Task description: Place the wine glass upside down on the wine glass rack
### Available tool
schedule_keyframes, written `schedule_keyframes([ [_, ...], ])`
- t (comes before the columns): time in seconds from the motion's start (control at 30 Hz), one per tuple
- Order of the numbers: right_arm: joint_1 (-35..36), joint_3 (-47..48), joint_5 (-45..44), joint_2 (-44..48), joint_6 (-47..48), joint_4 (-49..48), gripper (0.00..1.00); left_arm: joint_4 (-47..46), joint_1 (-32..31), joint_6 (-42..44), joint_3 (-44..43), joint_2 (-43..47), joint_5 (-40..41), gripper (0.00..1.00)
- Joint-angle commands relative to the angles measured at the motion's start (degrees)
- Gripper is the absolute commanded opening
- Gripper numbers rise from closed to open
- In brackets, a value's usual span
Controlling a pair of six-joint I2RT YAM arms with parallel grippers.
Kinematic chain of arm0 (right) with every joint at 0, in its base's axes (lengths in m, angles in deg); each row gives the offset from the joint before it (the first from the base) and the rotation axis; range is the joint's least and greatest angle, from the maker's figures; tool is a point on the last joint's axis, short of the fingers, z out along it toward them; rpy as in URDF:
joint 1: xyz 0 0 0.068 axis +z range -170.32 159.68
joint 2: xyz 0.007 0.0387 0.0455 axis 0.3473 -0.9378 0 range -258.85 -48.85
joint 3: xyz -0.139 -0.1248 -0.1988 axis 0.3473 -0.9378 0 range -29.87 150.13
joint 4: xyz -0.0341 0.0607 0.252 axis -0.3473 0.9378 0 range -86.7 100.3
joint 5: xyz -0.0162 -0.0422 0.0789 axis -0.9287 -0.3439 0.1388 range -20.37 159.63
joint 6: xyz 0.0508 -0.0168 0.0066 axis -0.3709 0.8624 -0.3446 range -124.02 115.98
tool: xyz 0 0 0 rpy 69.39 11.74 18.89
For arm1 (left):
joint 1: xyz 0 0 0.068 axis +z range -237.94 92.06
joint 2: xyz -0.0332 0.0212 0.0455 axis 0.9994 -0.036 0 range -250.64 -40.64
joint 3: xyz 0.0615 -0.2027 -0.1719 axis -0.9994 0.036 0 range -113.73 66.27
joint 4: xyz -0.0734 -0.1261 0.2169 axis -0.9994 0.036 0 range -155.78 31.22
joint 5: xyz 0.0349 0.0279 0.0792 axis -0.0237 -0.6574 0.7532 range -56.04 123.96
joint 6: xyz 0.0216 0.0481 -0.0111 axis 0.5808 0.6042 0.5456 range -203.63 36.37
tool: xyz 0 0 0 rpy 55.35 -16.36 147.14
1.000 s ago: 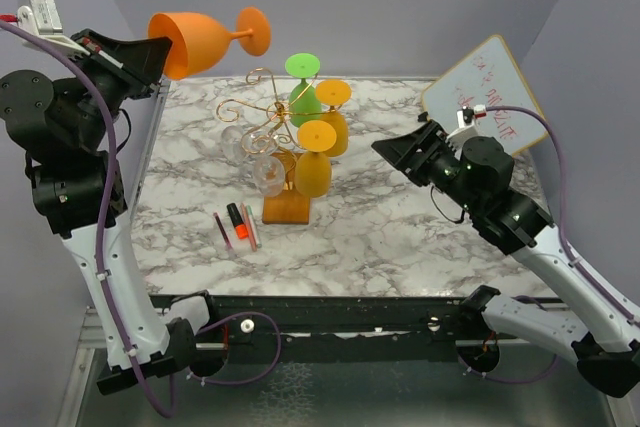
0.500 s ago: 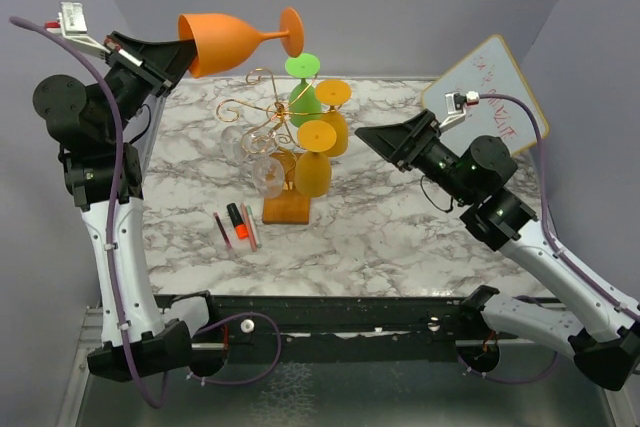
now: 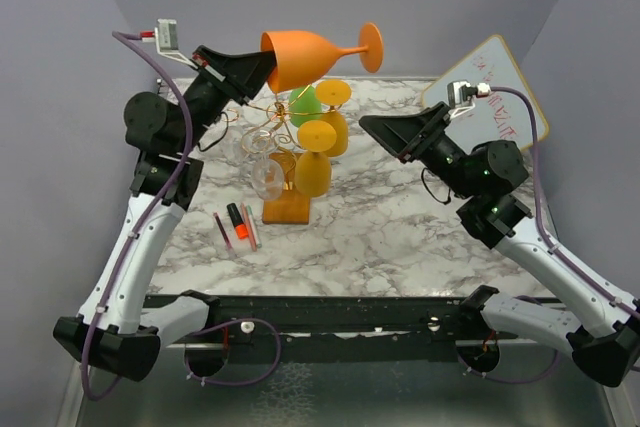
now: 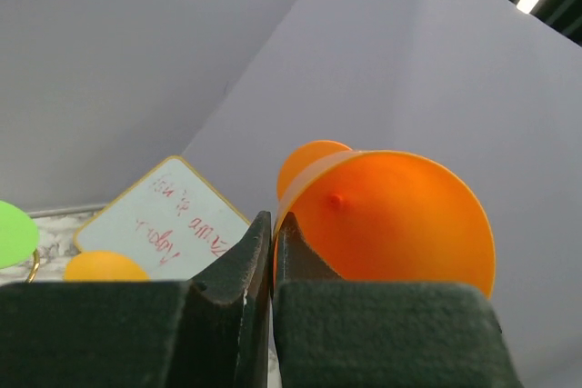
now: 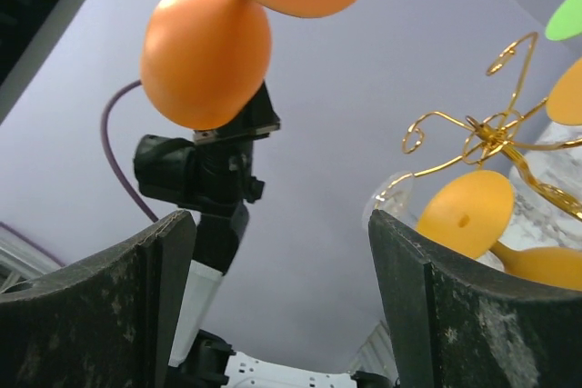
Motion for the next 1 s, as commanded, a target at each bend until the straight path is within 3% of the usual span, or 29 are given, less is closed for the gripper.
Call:
schedule_keyframes([
  [0.0, 0.0, -0.14, -1.38, 0.16, -3.79, -5.26, 0.82, -13.54, -7.65, 7.42, 4.6, 0.1, 9.69, 0.0],
  [0.23, 0.0, -0.84, -12.81, 3.07, -8.74, -4.15, 0.81, -16.81, -22.14, 21.82, 7.42, -1.76, 21.07, 0.0],
  [0.53, 0.01, -1.25, -29.0, 7.09, -14.42, 0.3, 0.76, -24.24, -32.4, 33.26, 12.53, -1.89, 26.56, 0.0],
  [0.67, 0.08, 0.59, -34.21, 7.44, -17.33, 6.62, 0.66, -25.99, -33.79, 35.17, 14.0, -1.59, 25.67, 0.0],
  [0.83, 0.0, 1.65, -38.26, 7.31, -23.11, 13.55, 0.43, -27.67, -34.57, 36.65, 16.08, -0.65, 25.23, 0.0],
  [0.97, 0.04, 1.73, -38.8, 6.8, -24.17, 13.47, 0.34, -28.34, -34.75, 37.11, 17.28, -0.31, 23.29, 0.0],
])
